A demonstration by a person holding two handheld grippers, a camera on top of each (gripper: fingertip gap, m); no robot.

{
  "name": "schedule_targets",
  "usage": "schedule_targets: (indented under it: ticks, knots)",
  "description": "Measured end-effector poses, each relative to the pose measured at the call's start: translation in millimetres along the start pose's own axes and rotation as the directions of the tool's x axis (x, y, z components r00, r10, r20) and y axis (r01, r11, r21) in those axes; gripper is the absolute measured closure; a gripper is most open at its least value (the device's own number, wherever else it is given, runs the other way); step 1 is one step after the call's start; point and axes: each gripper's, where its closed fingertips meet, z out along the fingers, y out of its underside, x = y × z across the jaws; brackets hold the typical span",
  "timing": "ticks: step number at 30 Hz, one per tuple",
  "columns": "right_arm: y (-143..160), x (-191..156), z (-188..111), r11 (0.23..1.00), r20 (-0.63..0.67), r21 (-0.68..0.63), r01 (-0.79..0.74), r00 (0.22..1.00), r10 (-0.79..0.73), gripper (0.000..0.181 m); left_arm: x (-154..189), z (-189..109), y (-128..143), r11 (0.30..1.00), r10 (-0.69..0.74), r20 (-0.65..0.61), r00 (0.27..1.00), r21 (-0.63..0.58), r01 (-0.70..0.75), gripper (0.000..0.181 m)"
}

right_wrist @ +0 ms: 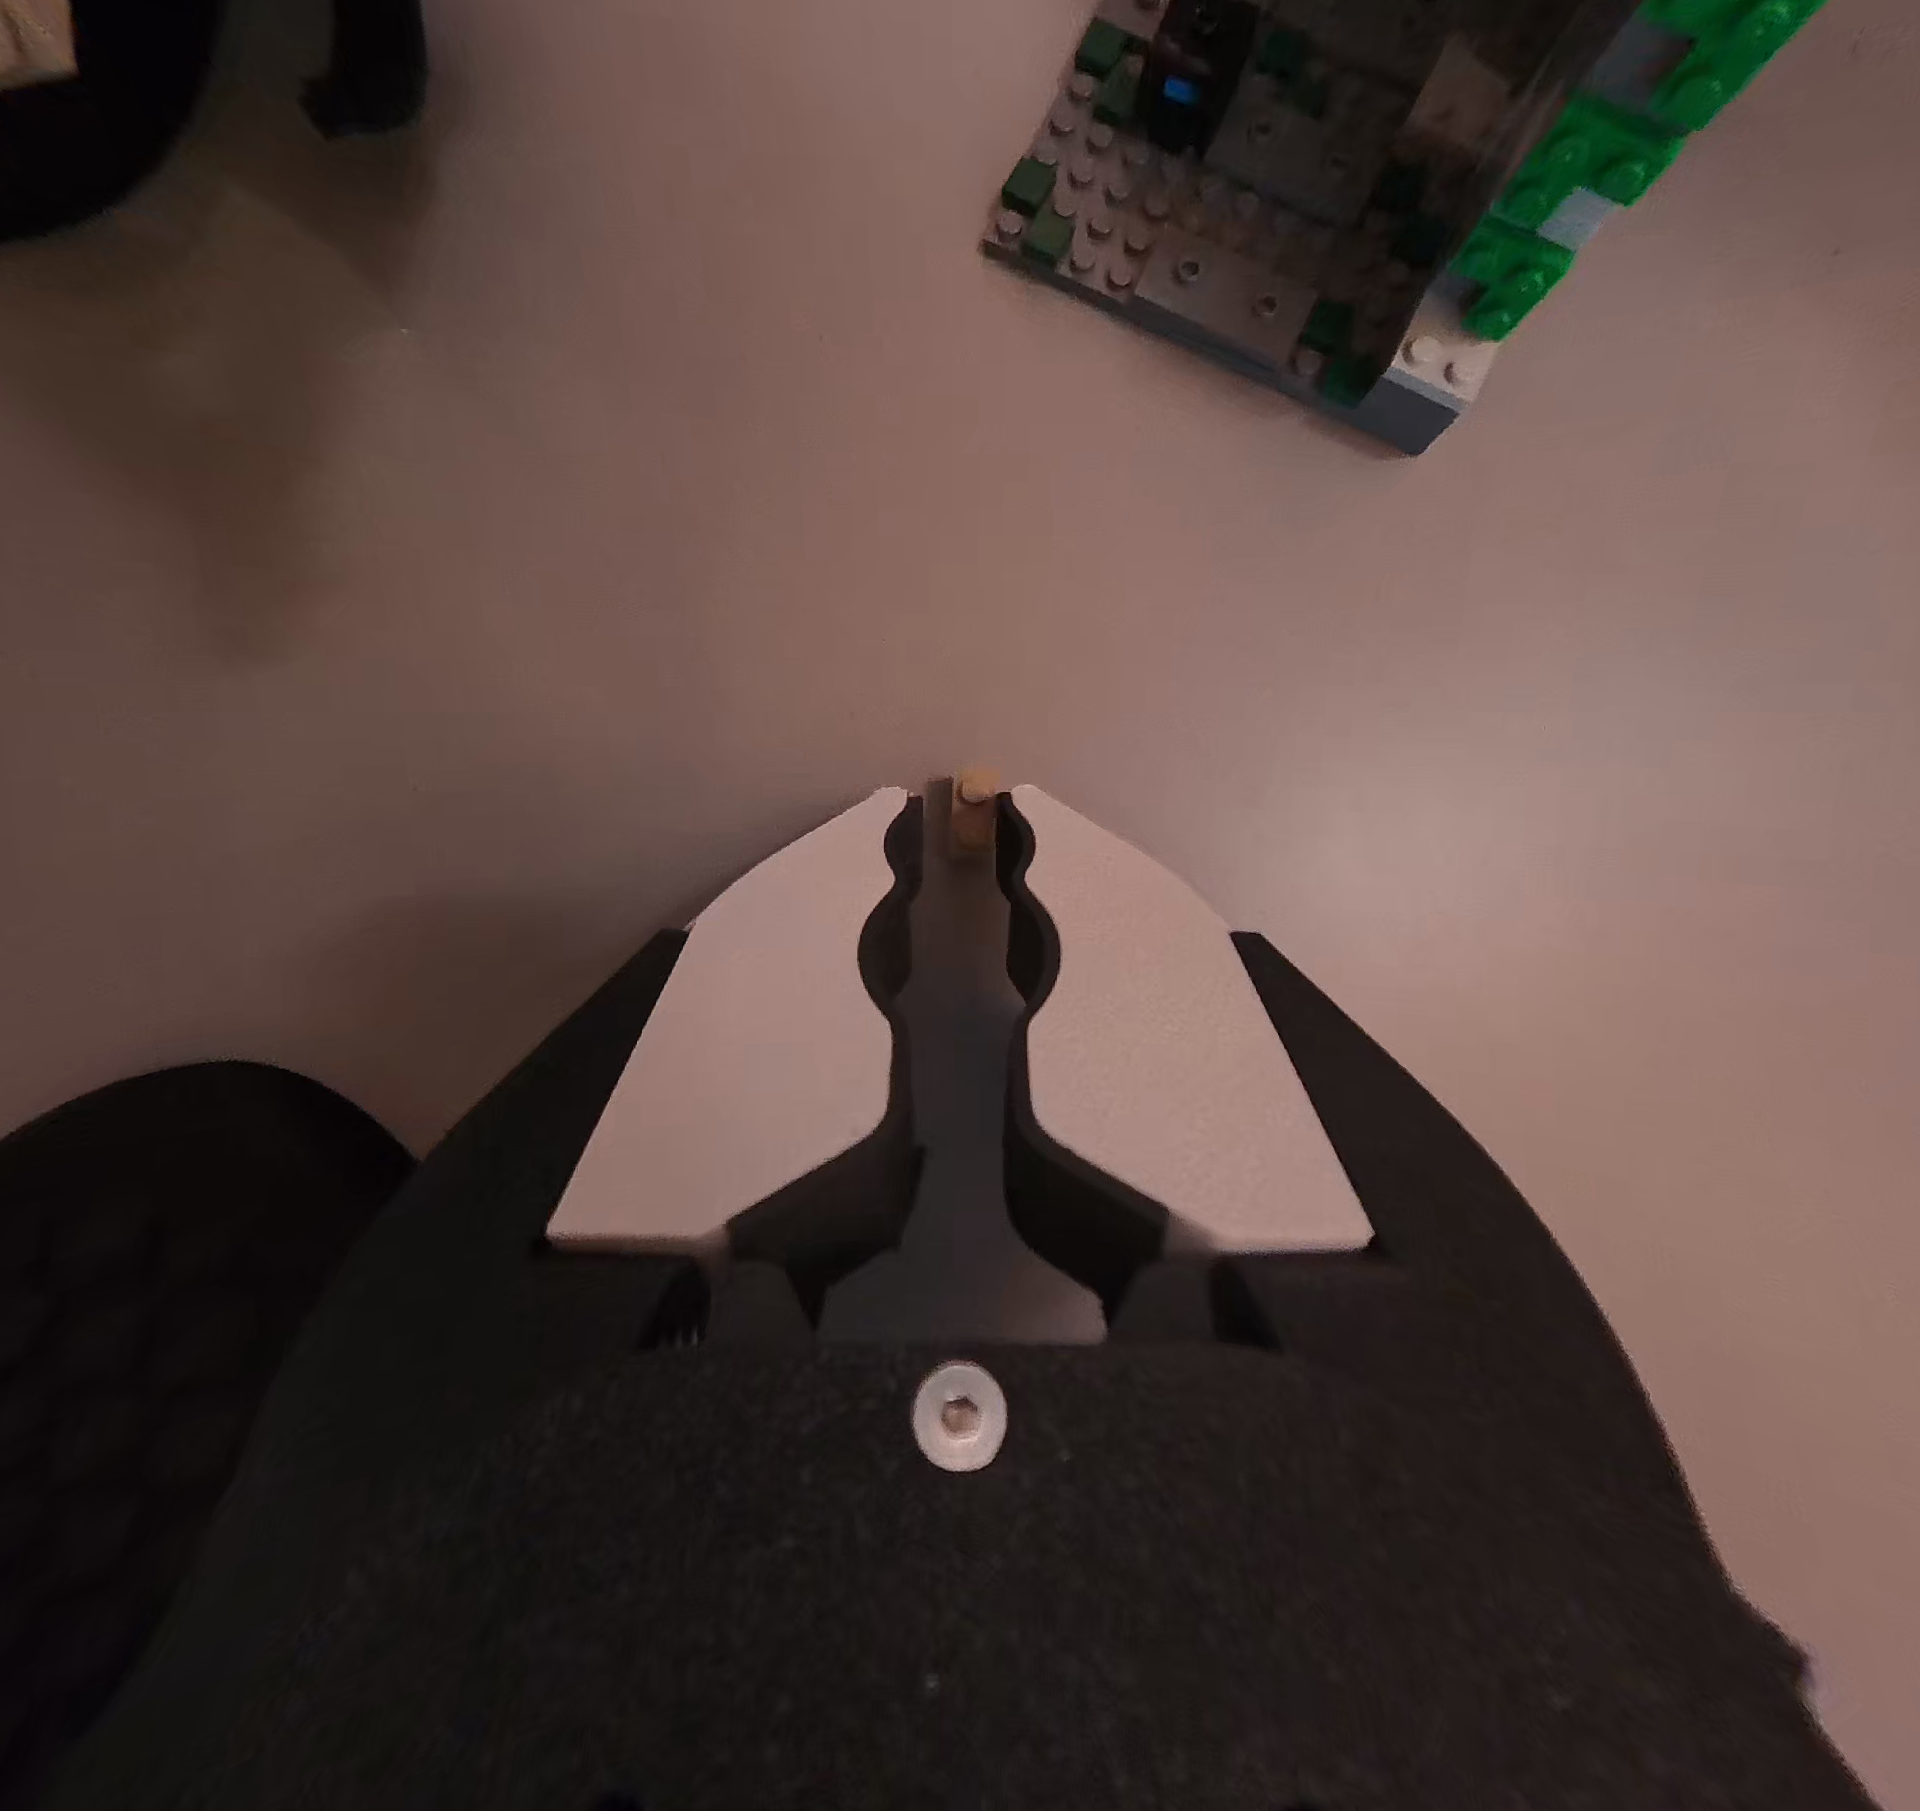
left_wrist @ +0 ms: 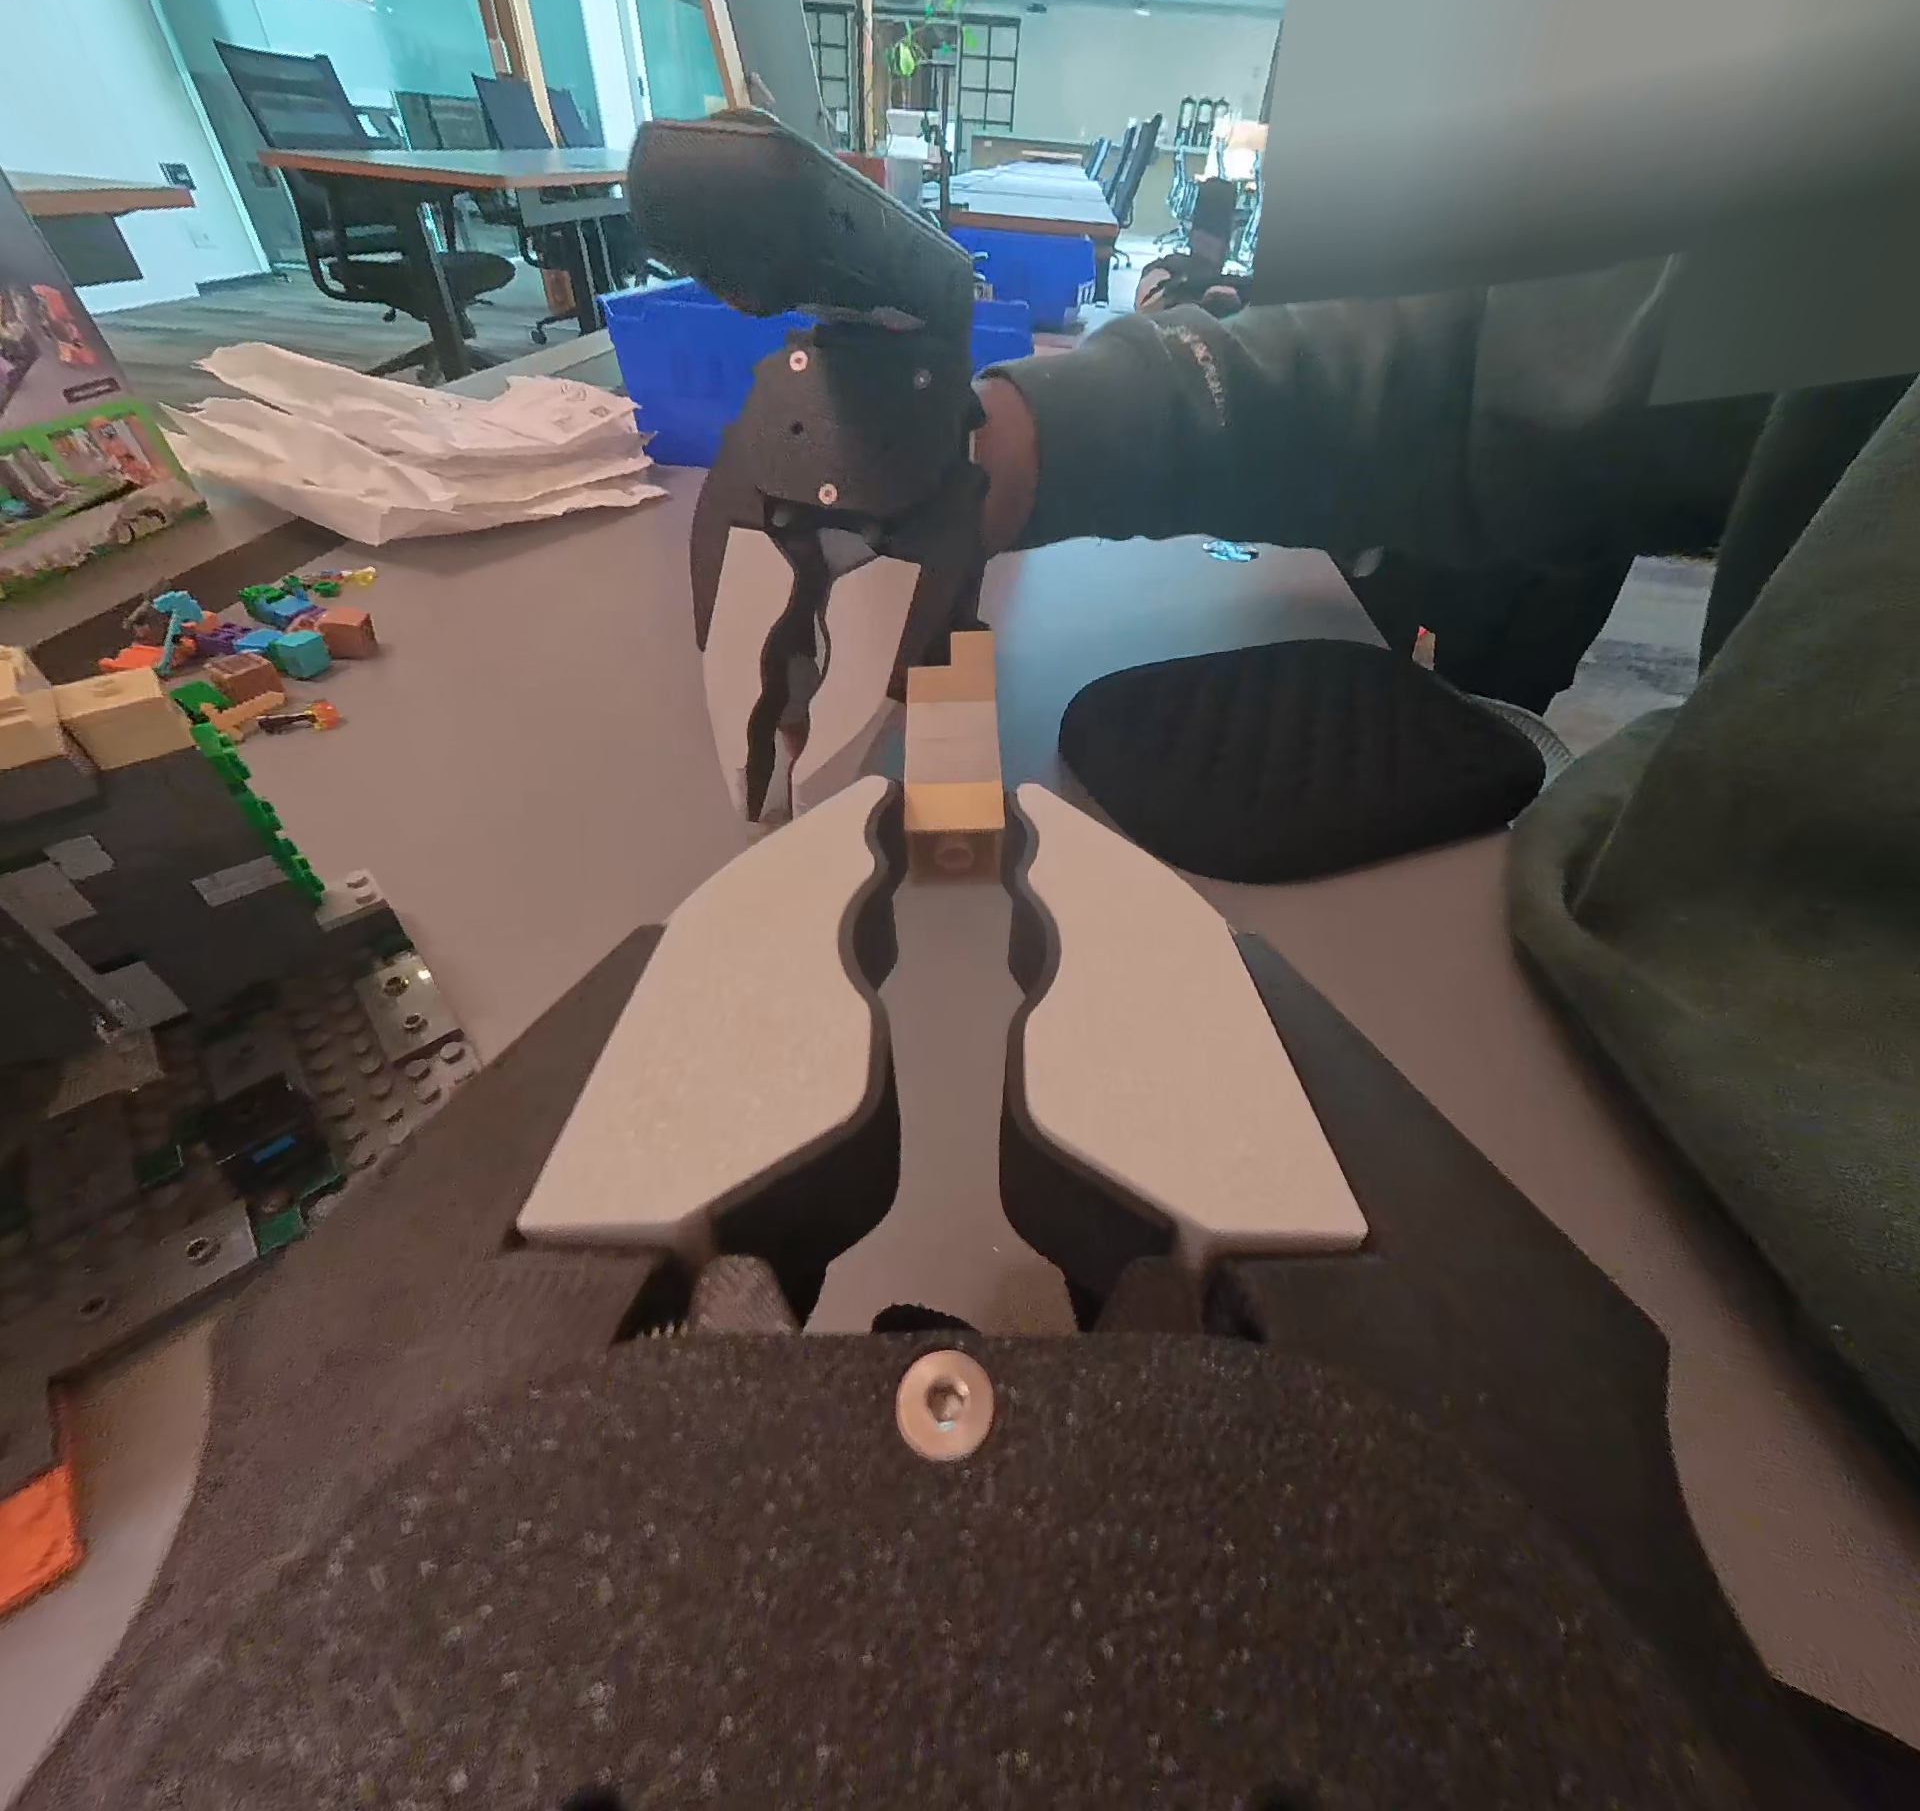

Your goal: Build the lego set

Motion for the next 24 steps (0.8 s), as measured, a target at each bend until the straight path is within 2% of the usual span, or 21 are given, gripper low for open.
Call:
schedule_targets:
  ticks: [7,9,11,13,15,18,24]
  knots:
    - [-1.5,1.7,0.4,0.999,-0.016,-0.023,0.048,0.999,-0.049,0.174,1.7,1.8,4.9,1.000,0.010,-0.004,1.000,-0.026,-0.010,0.164]
    - [-17.1,-4.3,-6.2,0.995,-0.001,0.081,0.061,0.998,-0.061,0.175,1.3,1.1,3.3,1.000,0.011,-0.001,1.000,-0.016,-0.011,0.164]
    - [-46.2,-16.7,-22.3,0.960,0.047,0.276,0.042,0.997,-0.057,0.175,0.6,-0.2,0.5,1.000,0.008,0.003,1.000,0.002,-0.008,0.164]
    - [-80.0,-34.1,-49.1,0.864,0.118,0.503,0.009,0.990,-0.079,0.175,0.6,-2.1,-4.3,0.999,0.006,0.002,1.000,0.034,-0.006,0.164]
    - [-104.6,-49.0,-76.0,0.747,0.183,0.664,-0.043,0.977,-0.106,0.175,1.3,-4.0,-9.5,0.998,0.012,0.002,1.000,0.064,-0.012,0.164]
    - [-117.1,-64.9,-90.4,0.666,0.242,0.741,-0.082,0.959,-0.151,0.175,5.1,-6.0,-16.5,0.994,0.034,-0.003,0.999,0.103,-0.034,0.164]
    - [-118.2,-78.7,-90.2,0.617,0.323,0.773,-0.151,0.929,-0.177,0.175,11.1,-10.3,-27.1,0.985,0.047,-0.027,0.999,0.168,-0.042,0.164]
